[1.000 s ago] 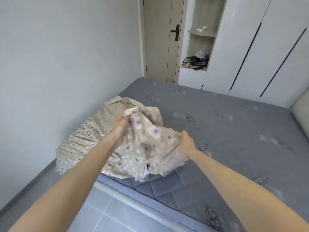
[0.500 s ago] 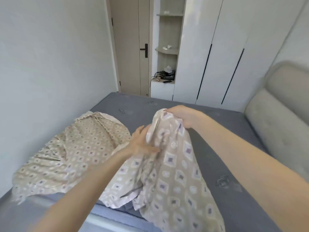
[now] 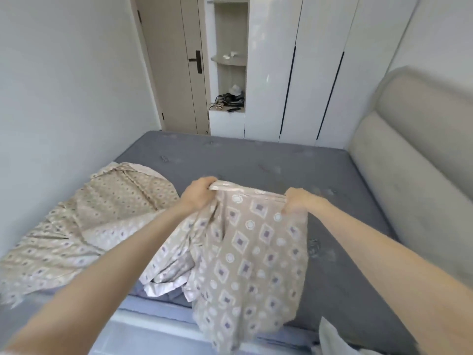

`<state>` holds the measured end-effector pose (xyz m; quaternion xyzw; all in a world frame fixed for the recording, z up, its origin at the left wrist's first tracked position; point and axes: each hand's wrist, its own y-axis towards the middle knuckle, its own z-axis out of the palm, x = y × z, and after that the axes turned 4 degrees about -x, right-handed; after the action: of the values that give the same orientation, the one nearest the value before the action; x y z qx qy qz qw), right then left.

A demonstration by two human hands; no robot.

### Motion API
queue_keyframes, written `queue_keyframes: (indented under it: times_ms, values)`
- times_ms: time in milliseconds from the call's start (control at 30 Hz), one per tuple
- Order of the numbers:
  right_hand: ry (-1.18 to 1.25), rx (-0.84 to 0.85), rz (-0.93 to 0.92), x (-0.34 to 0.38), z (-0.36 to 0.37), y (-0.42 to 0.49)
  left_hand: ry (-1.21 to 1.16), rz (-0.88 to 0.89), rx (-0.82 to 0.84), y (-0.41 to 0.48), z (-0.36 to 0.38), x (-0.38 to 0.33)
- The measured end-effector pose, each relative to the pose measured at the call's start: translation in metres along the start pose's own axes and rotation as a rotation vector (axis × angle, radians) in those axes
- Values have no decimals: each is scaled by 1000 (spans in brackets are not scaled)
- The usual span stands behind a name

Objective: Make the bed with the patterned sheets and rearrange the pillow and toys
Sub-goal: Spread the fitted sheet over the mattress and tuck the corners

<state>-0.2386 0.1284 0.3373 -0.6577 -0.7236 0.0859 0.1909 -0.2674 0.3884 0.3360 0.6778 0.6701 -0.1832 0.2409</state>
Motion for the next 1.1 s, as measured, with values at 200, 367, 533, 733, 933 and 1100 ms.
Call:
queue_keyframes:
  times_ms: [200,367,533,733,933,1100]
  values:
    - [480,-286,28,-42,9,-3,138,8,15,-5,15,-24]
    - [1246,-291,153,-47,-30,-25,168,99,-29,-7,30,-46]
    - [1086,-70,189,-69,-38,-50,230,121,-151,-12,53,-70]
    - [-42,37,60,-95,-42,-82,130,148,-363,5,30,-102]
    - [158,-282,137,-100,-37,-69,-110,218,-461,15,22,-123]
    - [678,-323,197,-98,-24,-48,-157,145,-392,9,34,-104]
